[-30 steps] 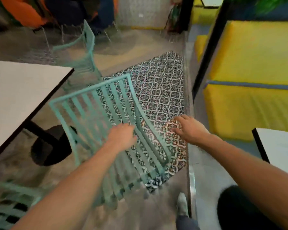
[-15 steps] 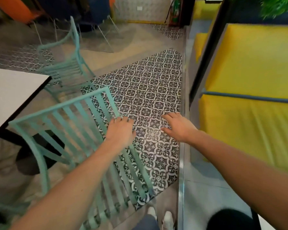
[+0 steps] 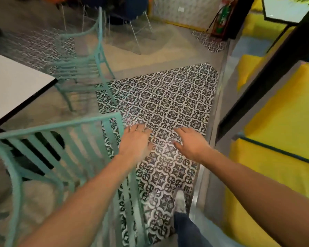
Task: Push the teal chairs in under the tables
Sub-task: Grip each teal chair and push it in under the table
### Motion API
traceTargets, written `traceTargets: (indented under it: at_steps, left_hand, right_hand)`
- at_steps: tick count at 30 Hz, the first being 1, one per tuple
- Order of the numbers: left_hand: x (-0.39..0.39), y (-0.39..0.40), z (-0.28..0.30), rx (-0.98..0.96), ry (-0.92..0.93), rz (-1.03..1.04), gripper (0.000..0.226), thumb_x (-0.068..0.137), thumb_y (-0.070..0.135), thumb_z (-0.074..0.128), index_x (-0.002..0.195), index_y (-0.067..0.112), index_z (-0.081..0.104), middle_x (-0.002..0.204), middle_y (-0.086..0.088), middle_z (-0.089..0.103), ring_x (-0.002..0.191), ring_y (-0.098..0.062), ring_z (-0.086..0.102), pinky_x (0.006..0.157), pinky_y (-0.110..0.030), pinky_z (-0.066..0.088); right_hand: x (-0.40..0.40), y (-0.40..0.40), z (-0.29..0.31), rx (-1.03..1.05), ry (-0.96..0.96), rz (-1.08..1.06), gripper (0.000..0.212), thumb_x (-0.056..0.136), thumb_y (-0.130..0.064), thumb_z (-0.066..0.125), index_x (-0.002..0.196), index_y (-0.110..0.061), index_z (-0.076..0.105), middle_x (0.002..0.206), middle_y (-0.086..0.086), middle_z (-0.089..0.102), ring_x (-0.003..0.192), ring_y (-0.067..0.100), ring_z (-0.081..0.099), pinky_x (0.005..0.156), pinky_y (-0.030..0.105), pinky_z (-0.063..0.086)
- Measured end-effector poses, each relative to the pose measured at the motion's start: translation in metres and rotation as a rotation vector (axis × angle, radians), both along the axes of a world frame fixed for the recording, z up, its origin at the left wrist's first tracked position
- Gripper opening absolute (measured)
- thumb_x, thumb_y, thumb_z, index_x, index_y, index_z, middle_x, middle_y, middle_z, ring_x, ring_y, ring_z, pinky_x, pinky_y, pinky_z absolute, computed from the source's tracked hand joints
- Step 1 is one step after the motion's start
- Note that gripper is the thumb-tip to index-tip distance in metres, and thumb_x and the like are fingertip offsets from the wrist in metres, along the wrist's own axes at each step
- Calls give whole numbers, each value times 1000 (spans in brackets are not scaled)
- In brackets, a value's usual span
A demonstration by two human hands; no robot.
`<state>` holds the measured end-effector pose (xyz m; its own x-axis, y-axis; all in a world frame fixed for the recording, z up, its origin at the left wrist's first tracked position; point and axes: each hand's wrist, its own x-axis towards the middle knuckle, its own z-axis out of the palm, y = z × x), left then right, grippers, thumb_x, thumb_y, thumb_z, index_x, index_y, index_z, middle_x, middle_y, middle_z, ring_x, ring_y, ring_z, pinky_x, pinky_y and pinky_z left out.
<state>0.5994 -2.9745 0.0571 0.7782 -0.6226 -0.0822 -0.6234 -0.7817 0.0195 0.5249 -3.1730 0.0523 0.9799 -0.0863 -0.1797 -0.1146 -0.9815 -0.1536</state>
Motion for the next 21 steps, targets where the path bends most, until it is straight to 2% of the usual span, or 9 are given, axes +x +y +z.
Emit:
traceTargets:
  at_steps: [5, 8, 11, 16, 19, 21]
  left_hand:
    - [81, -44, -20, -24, 95, 201, 53, 92, 48, 44, 136, 18, 46, 141, -8, 47, 131, -26, 43, 112, -49, 34]
    - [111, -63, -15, -163, 126, 359, 53, 91, 47, 49, 136, 19, 47, 135, -4, 50, 125, -22, 47, 109, -46, 39]
    - [142, -68, -10, -347, 158, 544, 52, 93, 44, 53, 137, 18, 48, 134, -4, 53, 120, -21, 51, 104, -41, 43]
    - [201, -52, -18, -638, 270, 901, 49, 91, 46, 58, 133, 22, 52, 132, 1, 57, 117, -17, 55, 99, -36, 45]
    - [235, -33, -21, -765, 281, 1076, 45, 90, 41, 61, 128, 17, 56, 127, -3, 60, 111, -18, 57, 96, -33, 45]
    - [265, -14, -24, -782, 280, 1169, 44, 90, 39, 62, 127, 15, 57, 126, -5, 60, 110, -20, 57, 95, -32, 45]
  right_hand:
    - [96, -58, -17, 76, 79, 72, 60, 95, -52, 38, 147, -25, 27, 144, 0, 43, 133, 21, 39, 113, 45, 32]
    - [142, -93, -15, 163, 130, 29, 61, 92, -54, 38, 147, -28, 27, 147, -2, 39, 135, 20, 37, 112, 45, 34]
    - [187, -111, -8, 307, 143, 8, 56, 96, -47, 45, 146, -27, 32, 148, 3, 40, 132, 20, 42, 110, 42, 34]
    - [280, -100, -7, 560, 221, 15, 49, 97, -40, 48, 142, -23, 40, 142, 6, 49, 117, 21, 54, 96, 36, 43]
    - [336, -77, -9, 579, 289, 109, 49, 97, -41, 48, 142, -23, 40, 143, 4, 48, 117, 20, 55, 99, 37, 42]
    - [376, -59, -10, 522, 320, 209, 50, 97, -41, 48, 143, -25, 39, 145, 1, 45, 121, 19, 52, 102, 36, 38]
